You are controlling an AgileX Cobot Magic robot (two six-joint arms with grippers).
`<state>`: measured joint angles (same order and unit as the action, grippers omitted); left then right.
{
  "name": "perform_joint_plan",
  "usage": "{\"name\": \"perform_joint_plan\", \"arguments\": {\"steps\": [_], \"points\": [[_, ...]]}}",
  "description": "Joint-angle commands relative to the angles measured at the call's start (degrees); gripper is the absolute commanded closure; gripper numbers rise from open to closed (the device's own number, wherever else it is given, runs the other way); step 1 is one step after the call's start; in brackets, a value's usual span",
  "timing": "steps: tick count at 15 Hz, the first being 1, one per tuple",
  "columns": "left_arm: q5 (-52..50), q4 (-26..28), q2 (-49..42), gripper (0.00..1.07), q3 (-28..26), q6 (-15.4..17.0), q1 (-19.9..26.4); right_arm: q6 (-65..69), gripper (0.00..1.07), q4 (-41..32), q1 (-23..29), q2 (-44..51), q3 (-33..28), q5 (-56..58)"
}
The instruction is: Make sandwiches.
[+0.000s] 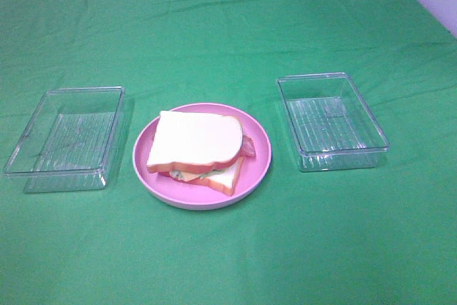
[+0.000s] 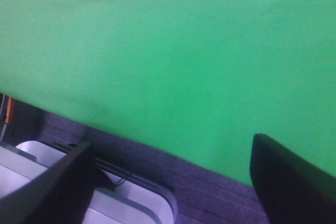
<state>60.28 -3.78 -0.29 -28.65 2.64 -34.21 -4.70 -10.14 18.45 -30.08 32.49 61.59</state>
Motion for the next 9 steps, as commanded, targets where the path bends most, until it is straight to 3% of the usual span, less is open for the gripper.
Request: {"name": "perform_joint_plan", "arguments": {"steps": [1, 5, 9], "points": [[-0.5, 0.5, -1.1, 0.29, 0.1, -0.2, -0.2, 0.1, 0.32, 2.9, 0.1, 11.3, -2.2, 1.6], [-0.5, 1.6, -1.1, 0.29, 0.1, -1.3, -0.2, -1.5, 0.32, 4.6, 0.1, 25.7, -3.7, -0.9], [-0.5, 2.2, -1.1, 0.29, 0.1, -2.0, -0.2, -1.5, 0.32, 5.0, 0.1, 27.6, -3.6, -0.9]]}}
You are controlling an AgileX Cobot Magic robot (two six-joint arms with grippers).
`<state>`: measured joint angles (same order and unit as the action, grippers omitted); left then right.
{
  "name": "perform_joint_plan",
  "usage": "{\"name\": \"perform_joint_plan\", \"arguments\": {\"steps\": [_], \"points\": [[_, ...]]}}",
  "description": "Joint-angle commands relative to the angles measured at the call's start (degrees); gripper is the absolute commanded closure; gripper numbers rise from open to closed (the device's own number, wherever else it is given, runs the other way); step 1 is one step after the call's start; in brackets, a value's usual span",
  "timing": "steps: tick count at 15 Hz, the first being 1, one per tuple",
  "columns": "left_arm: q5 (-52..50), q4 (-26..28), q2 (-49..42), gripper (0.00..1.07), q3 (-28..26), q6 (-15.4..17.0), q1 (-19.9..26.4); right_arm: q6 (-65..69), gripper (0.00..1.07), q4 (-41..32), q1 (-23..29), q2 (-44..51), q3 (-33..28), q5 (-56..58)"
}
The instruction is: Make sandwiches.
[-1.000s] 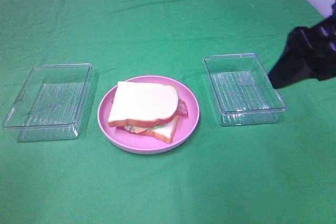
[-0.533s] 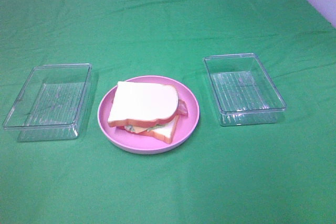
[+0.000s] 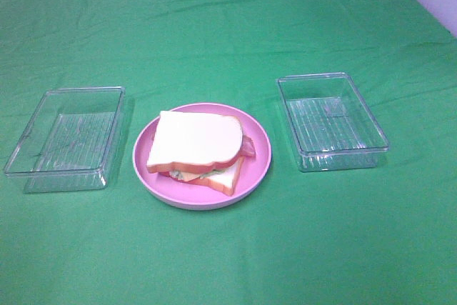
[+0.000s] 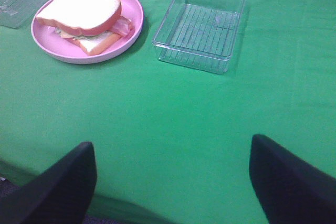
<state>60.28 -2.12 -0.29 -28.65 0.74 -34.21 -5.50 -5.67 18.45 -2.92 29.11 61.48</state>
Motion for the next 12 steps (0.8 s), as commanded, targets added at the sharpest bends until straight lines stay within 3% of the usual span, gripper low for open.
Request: {"name": "perform_joint_plan", "arguments": {"steps": [1, 8, 11, 12], "points": [[-0.5, 0.5, -1.1, 0.29, 0.1, -0.1, -0.2, -0.7, 0.32, 0.5, 0.1, 0.4, -0.2, -0.7], [-0.5, 0.4, -1.1, 0.29, 0.1, -0.2, 1.3, -0.7, 0.32, 0.5, -0.1, 0.4, -0.2, -0.7], [-0.5, 0.3, -1.1, 0.29, 0.1, -0.2, 17.2, -0.6, 0.32, 0.3, -5.8, 0.4, -0.2, -0.7], [-0.5, 0.3, -1.1, 0.29, 0.1, -0.2, 19.1, -0.6, 0.32, 0.3, -9.4, 0.4, -0.2, -0.7]]}}
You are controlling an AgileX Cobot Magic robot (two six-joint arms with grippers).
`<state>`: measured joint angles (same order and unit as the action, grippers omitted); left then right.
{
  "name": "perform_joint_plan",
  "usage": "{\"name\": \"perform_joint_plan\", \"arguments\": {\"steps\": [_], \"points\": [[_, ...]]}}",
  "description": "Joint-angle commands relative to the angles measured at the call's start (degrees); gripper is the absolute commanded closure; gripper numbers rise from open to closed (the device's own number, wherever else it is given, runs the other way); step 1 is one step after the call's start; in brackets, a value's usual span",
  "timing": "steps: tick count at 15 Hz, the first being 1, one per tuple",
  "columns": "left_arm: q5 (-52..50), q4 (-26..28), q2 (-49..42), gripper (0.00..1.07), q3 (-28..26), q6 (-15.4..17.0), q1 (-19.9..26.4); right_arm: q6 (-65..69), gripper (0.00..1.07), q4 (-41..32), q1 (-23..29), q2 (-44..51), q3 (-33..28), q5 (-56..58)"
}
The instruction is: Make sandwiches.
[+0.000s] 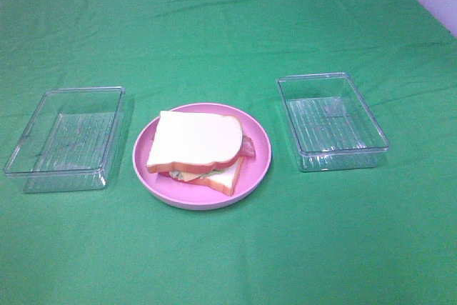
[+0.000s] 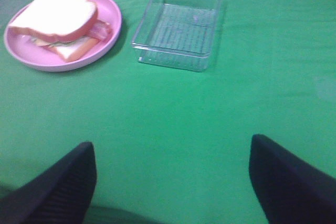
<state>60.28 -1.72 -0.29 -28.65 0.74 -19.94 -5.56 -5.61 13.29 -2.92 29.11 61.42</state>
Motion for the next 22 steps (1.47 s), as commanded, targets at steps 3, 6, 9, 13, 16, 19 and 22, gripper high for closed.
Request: {"name": "perform_joint_plan", "arguments": {"steps": [3, 6, 9, 13, 16, 19, 22], "points": [[-0.5, -0.1, -1.1, 0.29, 0.1, -0.2, 15.6, -0.6, 0.32, 0.3, -14.7, 0.4, -0.2, -0.7], [-0.5, -0.1, -1.2, 0.29, 0.1, -0.2, 18.9, -0.6, 0.32, 0.3, -16.8, 0.6, -0.2, -0.7], [-0.5, -0.1, -1.4, 0.29, 0.1, -0.2, 18.7, -0.6, 0.32, 0.3, -16.8, 4.3, -0.2, -0.7], [-0.5, -0.1, -1.3, 0.29, 0.1, -0.2, 18.7, -0.6, 0.32, 0.4, -16.8, 3.9, -0.1, -0.6], [-0.5, -0.1, -1.3, 0.29, 0.1, -0.2, 18.7, -0.6, 0.32, 0.4, -16.8, 3.9, -0.1, -0.6], [-0.5, -0.1, -1.3, 0.29, 0.1, -0.2, 18.7, -0.6, 0.32, 0.4, -16.8, 3.9, -0.1, -0.6], [-0.5, -0.1, -1.3, 0.29, 0.1, -0.2, 18.7, -0.6, 0.32, 0.4, -16.8, 3.9, -0.1, -0.6]]}}
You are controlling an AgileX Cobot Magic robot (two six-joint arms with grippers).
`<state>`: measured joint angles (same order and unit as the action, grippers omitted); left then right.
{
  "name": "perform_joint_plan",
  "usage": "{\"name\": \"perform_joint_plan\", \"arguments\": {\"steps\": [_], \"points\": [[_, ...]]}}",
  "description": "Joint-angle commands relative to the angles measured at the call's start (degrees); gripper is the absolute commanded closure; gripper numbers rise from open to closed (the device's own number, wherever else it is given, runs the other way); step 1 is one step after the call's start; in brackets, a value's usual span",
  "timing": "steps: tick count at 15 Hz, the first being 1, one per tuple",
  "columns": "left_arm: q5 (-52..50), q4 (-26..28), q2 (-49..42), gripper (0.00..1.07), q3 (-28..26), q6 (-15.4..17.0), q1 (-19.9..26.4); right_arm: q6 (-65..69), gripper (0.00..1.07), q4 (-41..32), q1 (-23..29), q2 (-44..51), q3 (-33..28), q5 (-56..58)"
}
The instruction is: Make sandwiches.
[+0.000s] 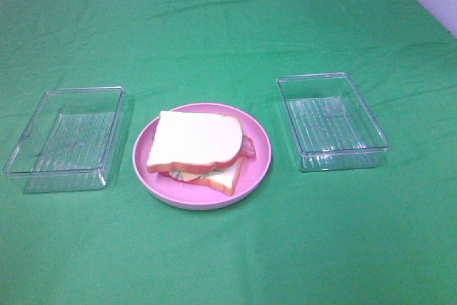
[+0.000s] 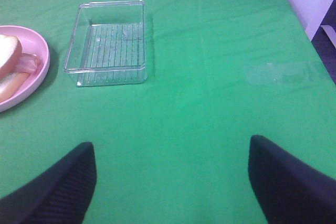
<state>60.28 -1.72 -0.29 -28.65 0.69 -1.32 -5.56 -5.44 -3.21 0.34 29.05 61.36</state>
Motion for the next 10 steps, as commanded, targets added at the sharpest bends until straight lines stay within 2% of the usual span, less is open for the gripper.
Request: {"name": "perform_joint_plan", "arguments": {"steps": [1, 5, 10], "points": [[-0.5, -0.1, -1.3, 0.29, 0.1, -0.1, 0.7, -0.6, 0.32, 0.2, -0.3, 0.6, -0.1, -0.6], [-0.5, -0.1, -1.4, 0.29, 0.1, -0.1, 3.3, -0.6, 0.32, 0.2, -0.3, 0.6, -0.1, -0.6], [-0.5, -0.1, -1.4, 0.29, 0.1, -0.1, 3.3, -0.6, 0.32, 0.2, -0.3, 0.6, -0.1, -0.6]]}}
